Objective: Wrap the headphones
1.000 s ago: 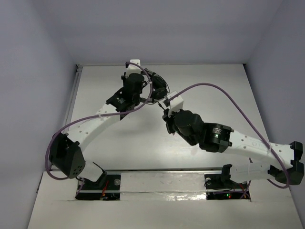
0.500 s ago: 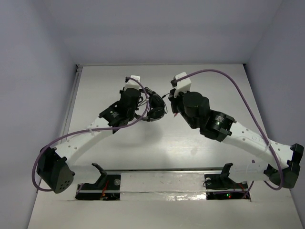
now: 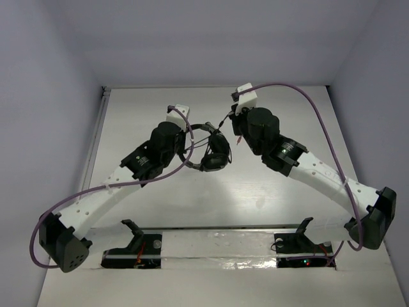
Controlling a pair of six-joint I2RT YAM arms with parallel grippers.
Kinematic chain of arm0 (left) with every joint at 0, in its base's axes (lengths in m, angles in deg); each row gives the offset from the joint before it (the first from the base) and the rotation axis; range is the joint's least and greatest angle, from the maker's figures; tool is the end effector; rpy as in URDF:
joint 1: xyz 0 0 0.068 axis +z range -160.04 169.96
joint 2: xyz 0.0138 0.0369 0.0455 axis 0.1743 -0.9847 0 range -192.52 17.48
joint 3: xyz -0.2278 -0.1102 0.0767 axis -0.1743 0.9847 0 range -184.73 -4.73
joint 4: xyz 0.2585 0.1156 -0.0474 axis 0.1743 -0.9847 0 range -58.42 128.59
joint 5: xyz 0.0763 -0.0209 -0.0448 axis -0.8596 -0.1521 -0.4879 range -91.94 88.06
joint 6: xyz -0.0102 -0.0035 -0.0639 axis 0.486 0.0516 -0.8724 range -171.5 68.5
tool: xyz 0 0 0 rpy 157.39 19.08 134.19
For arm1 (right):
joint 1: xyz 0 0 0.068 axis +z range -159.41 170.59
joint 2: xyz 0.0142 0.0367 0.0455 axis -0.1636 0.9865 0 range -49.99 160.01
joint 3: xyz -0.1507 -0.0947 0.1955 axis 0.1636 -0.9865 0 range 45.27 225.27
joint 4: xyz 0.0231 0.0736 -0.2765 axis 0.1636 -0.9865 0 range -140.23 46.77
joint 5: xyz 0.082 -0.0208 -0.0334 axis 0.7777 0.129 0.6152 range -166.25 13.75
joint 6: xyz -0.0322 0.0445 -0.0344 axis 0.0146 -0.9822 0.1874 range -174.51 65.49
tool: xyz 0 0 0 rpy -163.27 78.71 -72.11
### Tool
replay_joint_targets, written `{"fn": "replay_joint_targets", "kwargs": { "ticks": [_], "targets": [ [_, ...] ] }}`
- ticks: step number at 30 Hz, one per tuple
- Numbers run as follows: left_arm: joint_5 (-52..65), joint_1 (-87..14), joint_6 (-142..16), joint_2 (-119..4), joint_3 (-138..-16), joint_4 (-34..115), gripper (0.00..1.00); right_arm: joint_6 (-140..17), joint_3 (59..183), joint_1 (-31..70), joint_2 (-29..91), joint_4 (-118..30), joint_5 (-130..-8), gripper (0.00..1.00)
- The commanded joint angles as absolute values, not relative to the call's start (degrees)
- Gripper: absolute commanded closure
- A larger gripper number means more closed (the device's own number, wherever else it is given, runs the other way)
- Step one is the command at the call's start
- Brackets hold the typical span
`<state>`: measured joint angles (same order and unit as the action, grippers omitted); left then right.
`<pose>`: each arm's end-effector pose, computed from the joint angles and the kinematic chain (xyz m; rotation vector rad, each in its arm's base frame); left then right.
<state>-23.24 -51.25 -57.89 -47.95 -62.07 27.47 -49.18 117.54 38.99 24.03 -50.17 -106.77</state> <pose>0.2425 -0.1879 0.3270 0.3213 1.8605 -0.2148 0.2448 0.2371 0.3929 -0.4026 1.6541 0.1018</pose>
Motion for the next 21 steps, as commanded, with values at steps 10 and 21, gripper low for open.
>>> {"fn": "replay_joint_targets", "kwargs": {
  "ticks": [10,21],
  "targets": [
    [-9.9,-51.5,-59.2,-37.0,-63.4,28.6,1.00,-49.5,113.0,34.5,26.2,-37.0,-102.2,1.00],
    [-6.9,-50.5,-63.3,-38.6,-66.3,35.3,1.00,-59.3,101.8,34.5,21.6,-31.3,-93.6,1.00]
  ]
}}
